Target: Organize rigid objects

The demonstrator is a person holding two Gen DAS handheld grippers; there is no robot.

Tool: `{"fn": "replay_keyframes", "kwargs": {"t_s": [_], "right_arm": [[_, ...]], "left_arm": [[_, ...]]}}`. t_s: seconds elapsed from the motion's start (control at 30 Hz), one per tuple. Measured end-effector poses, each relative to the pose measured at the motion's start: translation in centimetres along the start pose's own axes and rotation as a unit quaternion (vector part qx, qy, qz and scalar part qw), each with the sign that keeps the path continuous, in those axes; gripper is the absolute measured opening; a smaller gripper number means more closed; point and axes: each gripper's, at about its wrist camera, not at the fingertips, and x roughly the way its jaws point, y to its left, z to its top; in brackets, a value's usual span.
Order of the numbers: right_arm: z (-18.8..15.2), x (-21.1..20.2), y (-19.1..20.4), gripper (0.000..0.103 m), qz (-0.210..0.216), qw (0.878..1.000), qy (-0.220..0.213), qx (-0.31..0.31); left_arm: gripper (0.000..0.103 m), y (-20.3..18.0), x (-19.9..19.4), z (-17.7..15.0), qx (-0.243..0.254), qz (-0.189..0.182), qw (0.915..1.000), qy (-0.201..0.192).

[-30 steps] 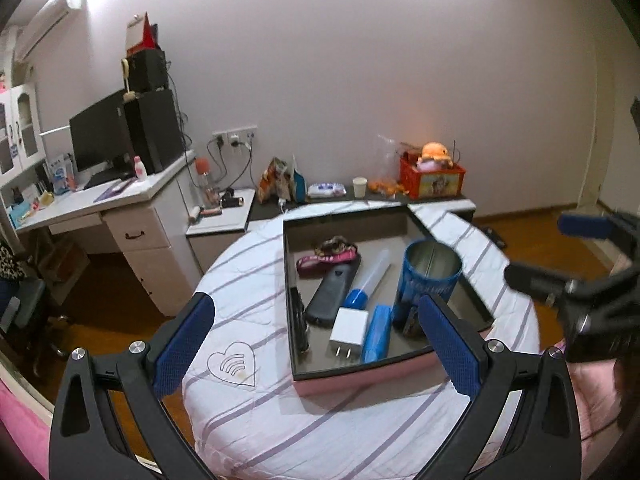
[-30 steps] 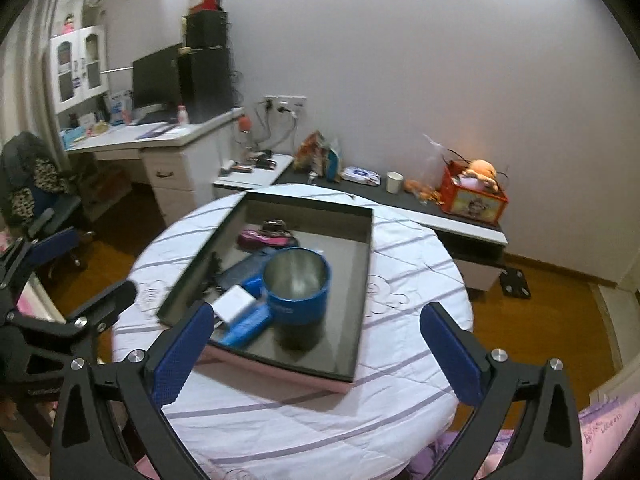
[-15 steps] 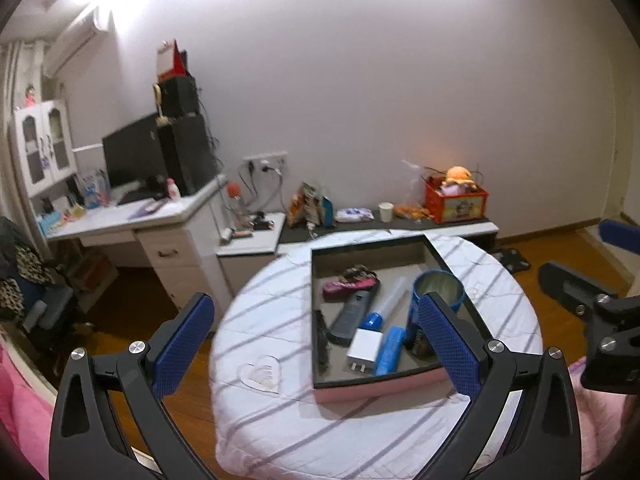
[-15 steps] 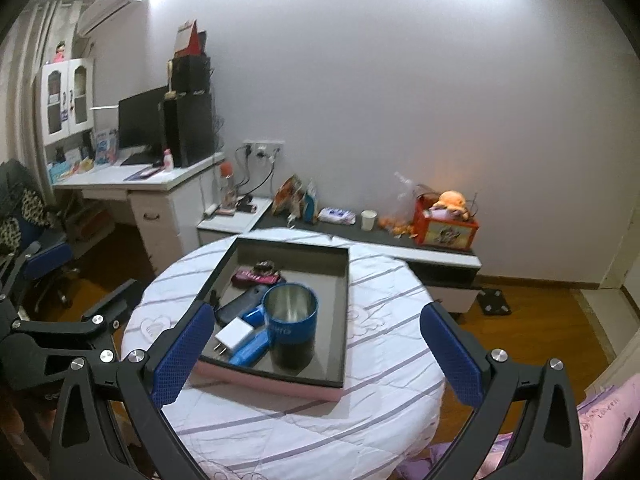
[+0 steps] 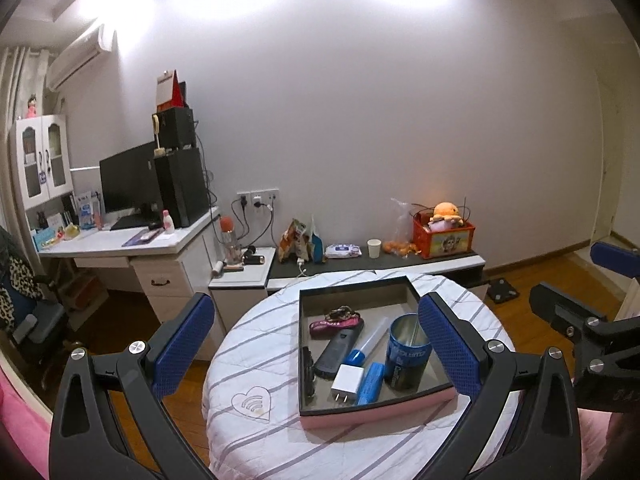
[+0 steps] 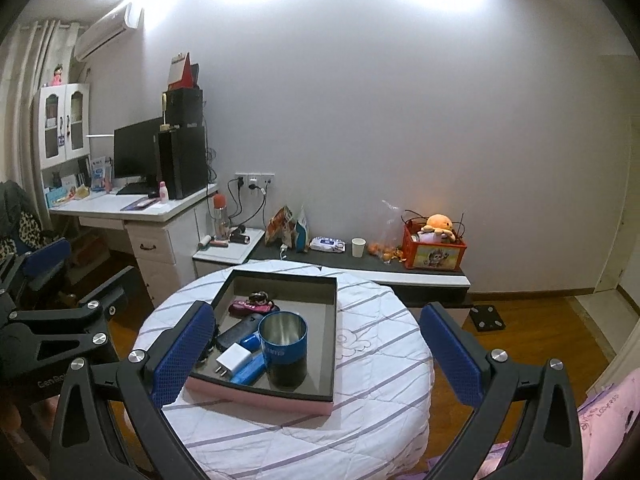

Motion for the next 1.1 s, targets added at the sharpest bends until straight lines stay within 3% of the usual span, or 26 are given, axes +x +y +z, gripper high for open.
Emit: {"fn": "replay_keyframes", "kwargs": {"t_s": [0.47,0.77,1.1], "right_arm": [[0.5,-0.4,-0.4,0.103,0.008,1.000,-0.016,0.011],[0.4,0.2,-0.4,0.103,-0.035,0.999,-0.016,0.002],[0.2,0.9,0.0,0.103,-0.033,0.999,-0.008,-0.005]], "left_arm": [[0.103,0.3,-0.8,0.2,-0.001,0.010,0.9999,-0.011],[0.103,0.8,-0.5,-0.1,-0.007,0.012,0.9999,-0.002],[0.103,0.8,-0.1,-0.3,-0.009,0.007,0.9999,0.002]]}}
